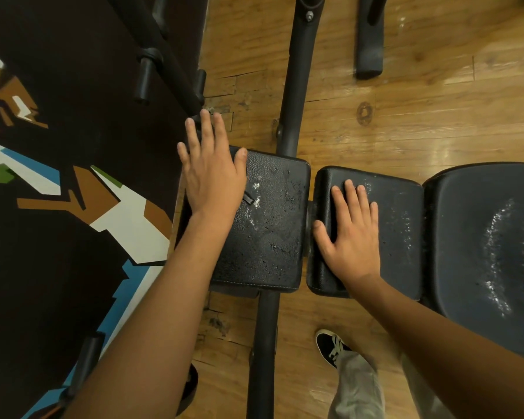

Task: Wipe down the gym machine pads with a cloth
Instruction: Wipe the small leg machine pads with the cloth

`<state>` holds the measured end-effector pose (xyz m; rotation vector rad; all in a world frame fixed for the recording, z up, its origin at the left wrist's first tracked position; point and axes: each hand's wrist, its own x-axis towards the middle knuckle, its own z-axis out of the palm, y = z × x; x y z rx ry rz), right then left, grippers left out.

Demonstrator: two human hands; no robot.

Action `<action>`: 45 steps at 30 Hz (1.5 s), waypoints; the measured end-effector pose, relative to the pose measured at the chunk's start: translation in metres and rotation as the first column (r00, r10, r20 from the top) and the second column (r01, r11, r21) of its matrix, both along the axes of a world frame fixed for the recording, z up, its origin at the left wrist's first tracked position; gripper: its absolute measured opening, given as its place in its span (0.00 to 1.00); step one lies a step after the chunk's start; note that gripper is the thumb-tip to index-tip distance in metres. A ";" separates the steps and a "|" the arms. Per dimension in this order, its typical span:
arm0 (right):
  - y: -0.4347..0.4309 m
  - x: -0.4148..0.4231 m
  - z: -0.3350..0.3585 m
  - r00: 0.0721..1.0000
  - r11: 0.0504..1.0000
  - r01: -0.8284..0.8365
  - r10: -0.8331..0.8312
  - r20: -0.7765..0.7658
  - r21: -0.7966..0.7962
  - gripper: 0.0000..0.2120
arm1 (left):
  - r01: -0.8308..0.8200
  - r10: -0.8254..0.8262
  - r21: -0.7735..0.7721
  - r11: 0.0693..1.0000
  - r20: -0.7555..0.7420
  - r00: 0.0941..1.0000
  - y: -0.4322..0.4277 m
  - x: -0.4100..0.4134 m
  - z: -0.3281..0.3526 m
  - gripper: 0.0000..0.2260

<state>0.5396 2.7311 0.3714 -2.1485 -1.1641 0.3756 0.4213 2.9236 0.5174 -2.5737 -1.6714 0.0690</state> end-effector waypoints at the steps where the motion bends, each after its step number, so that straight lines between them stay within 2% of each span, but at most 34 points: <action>1: 0.000 0.000 0.000 1.000 1.000 0.000 0.000 -0.001 -0.002 0.33 | 0.005 -0.004 -0.009 1.000 0.015 1.000 -0.004 -0.004 0.001 0.31; 7: 0.000 0.000 0.002 1.000 1.000 0.000 0.000 -0.007 -0.002 0.33 | 0.022 -0.022 -0.018 1.000 -0.002 1.000 -0.039 -0.034 0.000 0.30; 15: 0.000 0.001 0.002 1.000 1.000 -0.004 0.004 -0.007 -0.012 0.33 | 0.102 -0.101 -0.063 0.993 0.012 0.995 0.017 0.002 0.003 0.29; 19: -0.001 0.001 0.000 1.000 1.000 -0.002 0.002 -0.010 -0.008 0.33 | 0.121 -0.116 -0.101 0.987 0.052 0.992 -0.001 -0.018 0.010 0.30; 23: 0.000 0.001 -0.001 1.000 1.000 -0.003 0.003 -0.019 -0.003 0.33 | 0.106 -0.104 -0.119 0.987 0.024 0.994 -0.024 -0.045 0.010 0.30; 30: 0.000 0.001 0.000 1.000 1.000 0.000 0.000 -0.008 -0.006 0.33 | 0.141 -0.145 -0.079 0.987 -0.043 0.989 0.002 -0.016 0.007 0.29; 37: 0.000 0.001 0.000 1.000 1.000 -0.006 0.006 -0.011 0.003 0.33 | 0.093 -0.099 -0.089 0.992 -0.070 0.993 -0.059 -0.066 0.008 0.29; 45: 0.001 0.000 -0.003 1.000 1.000 0.006 -0.006 0.005 0.008 0.33 | 0.116 -0.123 -0.071 0.991 -0.104 0.987 -0.017 -0.032 0.005 0.28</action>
